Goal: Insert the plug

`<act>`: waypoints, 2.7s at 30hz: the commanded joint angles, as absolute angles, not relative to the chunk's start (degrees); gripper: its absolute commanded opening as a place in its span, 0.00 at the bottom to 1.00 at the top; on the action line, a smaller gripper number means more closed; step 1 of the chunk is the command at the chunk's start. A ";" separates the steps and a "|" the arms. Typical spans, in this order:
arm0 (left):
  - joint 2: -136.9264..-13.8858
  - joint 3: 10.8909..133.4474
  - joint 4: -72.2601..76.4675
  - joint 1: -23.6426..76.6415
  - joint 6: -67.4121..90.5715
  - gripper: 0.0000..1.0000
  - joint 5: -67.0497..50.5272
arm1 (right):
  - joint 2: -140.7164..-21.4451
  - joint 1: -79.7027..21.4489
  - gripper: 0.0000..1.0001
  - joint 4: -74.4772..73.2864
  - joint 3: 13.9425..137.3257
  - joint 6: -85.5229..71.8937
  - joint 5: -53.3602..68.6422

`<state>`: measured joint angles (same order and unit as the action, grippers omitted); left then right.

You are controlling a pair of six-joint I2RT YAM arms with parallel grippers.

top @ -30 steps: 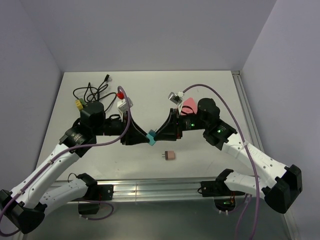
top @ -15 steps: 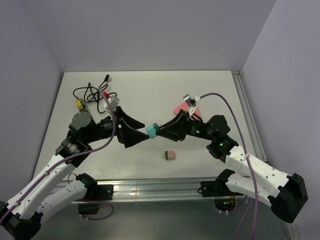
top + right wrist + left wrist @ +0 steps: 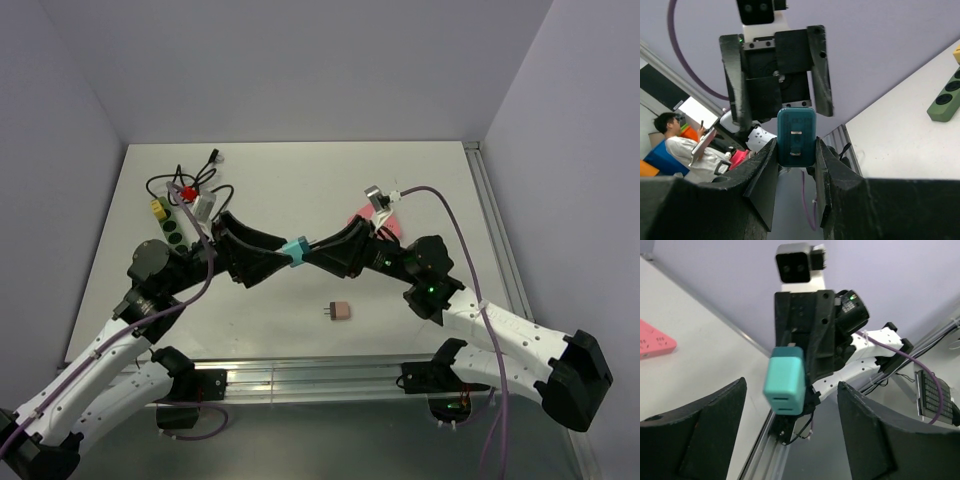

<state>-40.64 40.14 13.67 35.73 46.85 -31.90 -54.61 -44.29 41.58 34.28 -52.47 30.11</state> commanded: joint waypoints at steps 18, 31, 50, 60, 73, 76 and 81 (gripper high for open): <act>-42.36 39.38 23.99 35.86 52.11 0.58 -33.66 | -56.86 -46.84 0.00 51.50 34.72 -52.12 22.33; -44.65 39.11 29.09 35.86 55.99 0.43 -35.07 | -58.36 -48.25 0.00 51.68 34.81 -50.63 20.74; -49.56 53.60 -6.74 30.44 41.69 0.00 -31.72 | -49.49 -48.34 0.82 19.37 39.37 -39.39 8.56; -65.20 66.69 -37.43 13.36 28.58 0.00 -26.73 | -43.24 -46.49 0.79 4.83 35.78 -34.89 3.86; -78.65 74.97 -47.19 3.97 19.69 0.00 -0.26 | -45.62 -46.49 0.75 9.93 27.25 -35.95 13.71; -82.42 78.65 -49.38 1.77 19.60 0.00 4.38 | -45.26 -46.41 0.76 9.41 26.37 -33.94 13.71; -87.44 82.96 -50.10 -3.07 18.37 0.00 7.12 | -44.48 -46.41 0.76 9.57 25.14 -31.64 13.01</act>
<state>-86.26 79.15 -48.82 -0.51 20.36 3.33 -45.69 -46.65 6.85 25.80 -34.41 12.80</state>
